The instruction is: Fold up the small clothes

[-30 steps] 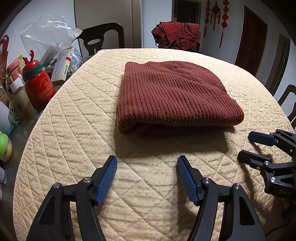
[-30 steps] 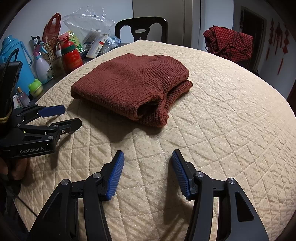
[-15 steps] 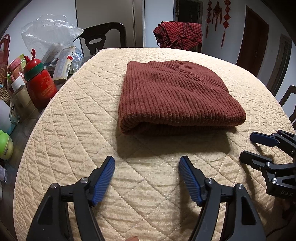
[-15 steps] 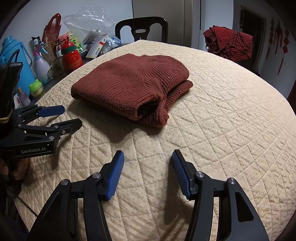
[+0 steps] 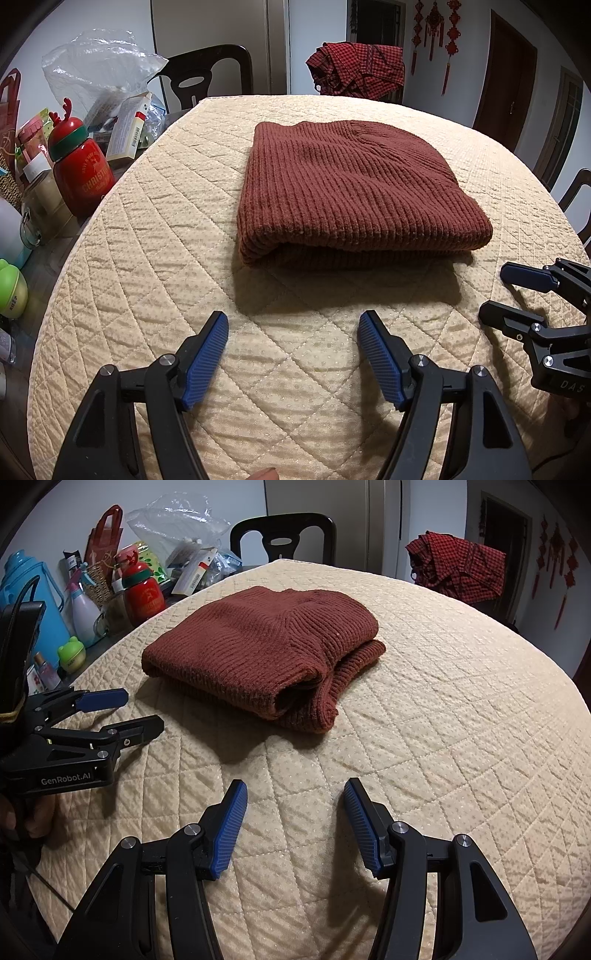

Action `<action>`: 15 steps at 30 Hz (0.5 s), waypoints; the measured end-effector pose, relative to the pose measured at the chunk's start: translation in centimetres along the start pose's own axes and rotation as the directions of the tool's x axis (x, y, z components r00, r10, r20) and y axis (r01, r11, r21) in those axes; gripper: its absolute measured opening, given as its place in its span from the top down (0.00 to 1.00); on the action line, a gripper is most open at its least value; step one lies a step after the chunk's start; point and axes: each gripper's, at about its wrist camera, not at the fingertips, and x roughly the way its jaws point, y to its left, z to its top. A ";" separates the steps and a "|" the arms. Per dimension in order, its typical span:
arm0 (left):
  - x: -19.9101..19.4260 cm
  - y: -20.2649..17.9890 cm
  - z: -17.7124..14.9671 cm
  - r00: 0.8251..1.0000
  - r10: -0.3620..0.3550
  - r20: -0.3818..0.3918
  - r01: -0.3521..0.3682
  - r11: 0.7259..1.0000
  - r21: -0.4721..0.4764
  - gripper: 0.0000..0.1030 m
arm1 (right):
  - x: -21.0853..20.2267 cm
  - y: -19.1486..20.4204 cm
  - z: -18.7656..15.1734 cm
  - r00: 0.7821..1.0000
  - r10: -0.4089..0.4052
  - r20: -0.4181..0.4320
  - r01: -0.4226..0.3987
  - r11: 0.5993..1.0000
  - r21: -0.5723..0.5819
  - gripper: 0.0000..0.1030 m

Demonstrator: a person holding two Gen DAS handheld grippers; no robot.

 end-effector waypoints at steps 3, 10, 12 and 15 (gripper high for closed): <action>0.0 0.1 0.0 1.000 0.001 0.000 -0.001 1.000 0.000 0.26 | 0.0 0.0 0.0 1.000 0.000 0.000 0.000 1.000 0.000 0.46; 0.0 0.2 0.0 1.000 -0.001 0.000 0.001 1.000 -0.001 0.26 | 0.0 0.0 0.0 1.000 0.000 0.000 0.000 1.000 0.000 0.46; 0.0 0.0 0.0 1.000 0.000 0.000 0.000 1.000 0.000 0.26 | 0.0 0.0 0.0 1.000 -0.001 0.000 0.001 1.000 0.000 0.46; 0.0 0.2 0.0 1.000 0.000 0.000 0.000 1.000 -0.001 0.26 | 0.0 0.0 0.0 1.000 0.000 0.000 0.000 1.000 0.000 0.46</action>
